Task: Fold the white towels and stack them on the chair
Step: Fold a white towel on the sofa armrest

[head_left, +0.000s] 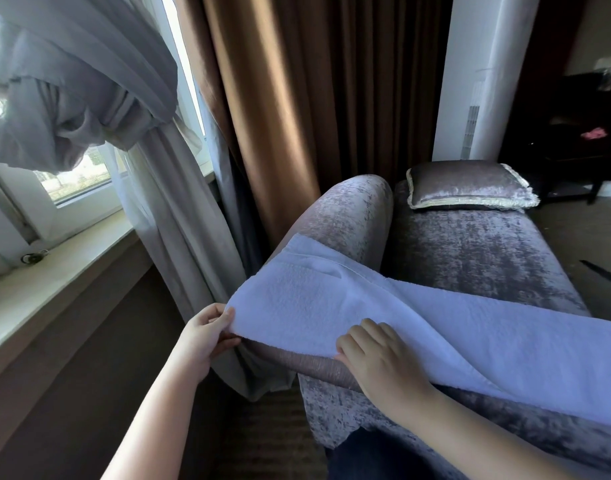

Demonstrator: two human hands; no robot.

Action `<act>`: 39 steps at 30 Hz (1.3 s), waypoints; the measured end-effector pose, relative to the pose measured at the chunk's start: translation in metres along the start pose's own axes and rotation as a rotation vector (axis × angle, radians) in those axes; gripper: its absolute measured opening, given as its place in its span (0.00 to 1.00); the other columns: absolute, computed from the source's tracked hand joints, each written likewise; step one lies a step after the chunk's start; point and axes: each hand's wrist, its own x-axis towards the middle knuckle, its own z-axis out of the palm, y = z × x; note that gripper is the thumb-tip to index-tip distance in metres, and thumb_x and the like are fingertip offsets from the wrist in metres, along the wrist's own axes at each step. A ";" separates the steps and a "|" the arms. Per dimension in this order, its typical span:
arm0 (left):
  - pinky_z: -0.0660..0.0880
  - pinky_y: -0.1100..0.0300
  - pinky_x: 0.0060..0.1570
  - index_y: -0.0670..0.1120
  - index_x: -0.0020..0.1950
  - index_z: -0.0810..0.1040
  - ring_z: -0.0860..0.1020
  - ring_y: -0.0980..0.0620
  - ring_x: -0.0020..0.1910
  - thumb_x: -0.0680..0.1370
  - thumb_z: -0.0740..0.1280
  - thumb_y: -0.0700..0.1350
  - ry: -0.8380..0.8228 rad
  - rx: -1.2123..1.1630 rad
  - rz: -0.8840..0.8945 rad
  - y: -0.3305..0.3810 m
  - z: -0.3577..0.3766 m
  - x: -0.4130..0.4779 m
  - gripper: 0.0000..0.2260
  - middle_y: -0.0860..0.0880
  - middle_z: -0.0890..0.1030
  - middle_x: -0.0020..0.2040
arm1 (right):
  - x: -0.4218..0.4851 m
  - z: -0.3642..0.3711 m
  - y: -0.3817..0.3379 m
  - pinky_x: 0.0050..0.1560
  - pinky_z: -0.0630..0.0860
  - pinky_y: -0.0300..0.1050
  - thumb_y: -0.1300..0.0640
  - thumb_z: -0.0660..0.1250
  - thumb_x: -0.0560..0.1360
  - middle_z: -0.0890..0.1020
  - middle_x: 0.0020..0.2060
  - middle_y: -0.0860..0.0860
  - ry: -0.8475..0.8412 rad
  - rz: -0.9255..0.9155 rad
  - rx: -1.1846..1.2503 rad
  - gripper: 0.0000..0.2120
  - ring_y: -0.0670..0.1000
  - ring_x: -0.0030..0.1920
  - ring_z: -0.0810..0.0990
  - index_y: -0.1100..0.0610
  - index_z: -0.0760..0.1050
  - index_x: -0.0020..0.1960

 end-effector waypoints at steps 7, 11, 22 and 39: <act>0.80 0.56 0.45 0.40 0.43 0.75 0.81 0.51 0.40 0.82 0.63 0.41 -0.046 -0.042 0.005 -0.008 -0.003 -0.002 0.09 0.45 0.80 0.41 | -0.010 -0.004 -0.008 0.36 0.60 0.42 0.60 0.67 0.76 0.70 0.31 0.47 0.022 -0.013 0.032 0.11 0.49 0.33 0.66 0.54 0.72 0.36; 0.78 0.50 0.55 0.39 0.43 0.76 0.80 0.46 0.44 0.82 0.62 0.41 -0.063 0.067 0.040 -0.013 -0.007 -0.004 0.10 0.43 0.81 0.42 | -0.019 0.005 -0.005 0.35 0.63 0.41 0.60 0.72 0.72 0.71 0.32 0.47 -0.024 -0.032 0.032 0.10 0.49 0.34 0.67 0.54 0.73 0.36; 0.74 0.50 0.56 0.40 0.43 0.77 0.77 0.46 0.46 0.82 0.61 0.42 -0.141 0.066 0.056 -0.027 -0.014 -0.006 0.10 0.44 0.80 0.42 | -0.025 0.008 -0.003 0.38 0.60 0.43 0.60 0.67 0.75 0.70 0.32 0.47 -0.049 -0.057 0.014 0.09 0.49 0.34 0.65 0.54 0.72 0.36; 0.65 0.59 0.29 0.42 0.36 0.75 0.72 0.48 0.34 0.78 0.64 0.51 0.116 0.969 0.299 0.093 0.105 0.066 0.16 0.48 0.75 0.34 | 0.022 -0.035 0.052 0.31 0.72 0.48 0.66 0.80 0.57 0.74 0.32 0.50 -0.149 0.363 -0.193 0.16 0.55 0.32 0.74 0.55 0.78 0.39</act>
